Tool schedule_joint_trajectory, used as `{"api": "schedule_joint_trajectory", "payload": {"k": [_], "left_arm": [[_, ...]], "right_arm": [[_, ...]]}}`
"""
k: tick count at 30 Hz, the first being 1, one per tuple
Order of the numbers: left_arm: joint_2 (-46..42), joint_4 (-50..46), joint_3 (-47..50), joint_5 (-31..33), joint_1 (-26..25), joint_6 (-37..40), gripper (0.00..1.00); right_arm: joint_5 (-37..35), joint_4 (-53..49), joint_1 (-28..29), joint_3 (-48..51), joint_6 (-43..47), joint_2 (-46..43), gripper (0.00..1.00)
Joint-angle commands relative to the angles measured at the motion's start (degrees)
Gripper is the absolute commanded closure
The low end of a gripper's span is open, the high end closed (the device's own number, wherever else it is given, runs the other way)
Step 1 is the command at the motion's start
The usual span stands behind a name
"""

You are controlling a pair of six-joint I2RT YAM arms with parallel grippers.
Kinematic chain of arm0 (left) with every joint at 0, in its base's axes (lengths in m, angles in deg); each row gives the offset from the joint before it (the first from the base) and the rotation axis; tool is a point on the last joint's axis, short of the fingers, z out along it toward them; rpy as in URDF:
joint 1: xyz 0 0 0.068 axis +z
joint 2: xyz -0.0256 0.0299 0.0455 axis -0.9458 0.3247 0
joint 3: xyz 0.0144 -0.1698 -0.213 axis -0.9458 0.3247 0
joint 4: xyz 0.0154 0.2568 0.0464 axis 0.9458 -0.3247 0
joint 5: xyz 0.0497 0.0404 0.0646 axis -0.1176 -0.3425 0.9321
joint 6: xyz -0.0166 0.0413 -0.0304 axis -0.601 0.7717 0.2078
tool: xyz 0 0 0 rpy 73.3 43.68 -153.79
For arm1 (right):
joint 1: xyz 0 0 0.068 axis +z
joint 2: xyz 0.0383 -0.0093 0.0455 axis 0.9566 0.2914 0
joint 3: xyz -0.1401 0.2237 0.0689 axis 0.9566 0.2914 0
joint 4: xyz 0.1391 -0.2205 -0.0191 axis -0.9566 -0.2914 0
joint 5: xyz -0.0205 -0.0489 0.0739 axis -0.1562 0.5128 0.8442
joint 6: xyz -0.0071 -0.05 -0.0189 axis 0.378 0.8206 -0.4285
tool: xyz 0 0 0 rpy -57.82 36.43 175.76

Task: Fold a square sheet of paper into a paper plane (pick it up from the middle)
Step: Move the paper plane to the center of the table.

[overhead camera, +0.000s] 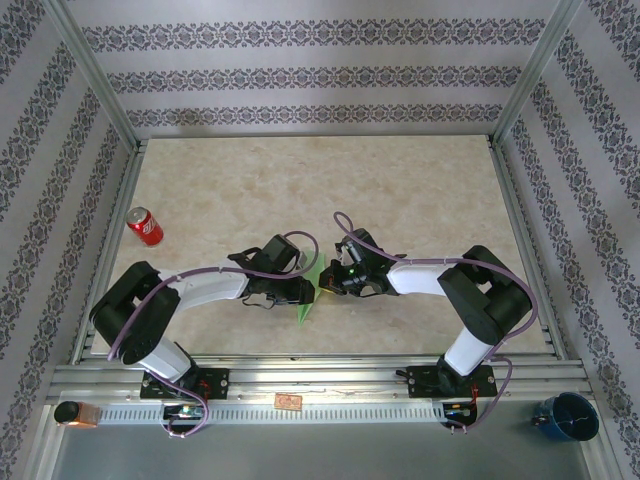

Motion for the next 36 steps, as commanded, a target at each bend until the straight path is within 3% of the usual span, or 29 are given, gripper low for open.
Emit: {"api": "schedule_joint_trajectory", "payload": {"k": [1,18,36], "left_arm": [[1.33,-2.57,-2.14,1.72,-0.85,2.08,0.63],[4.54,-6.81,-5.85,4.53,-1.33,4.32,0.80],[8.00,-9.72,-9.35,5.68,-2.48,6.09,0.81]], "right_arm": [[0.78,0.61,0.08,-1.23,-0.22,0.36,0.96],[0.96,0.75,0.10,-1.16,-0.17,0.43,0.96],[0.99,0.78,-0.09,-0.99,-0.15,0.26,0.95]]}}
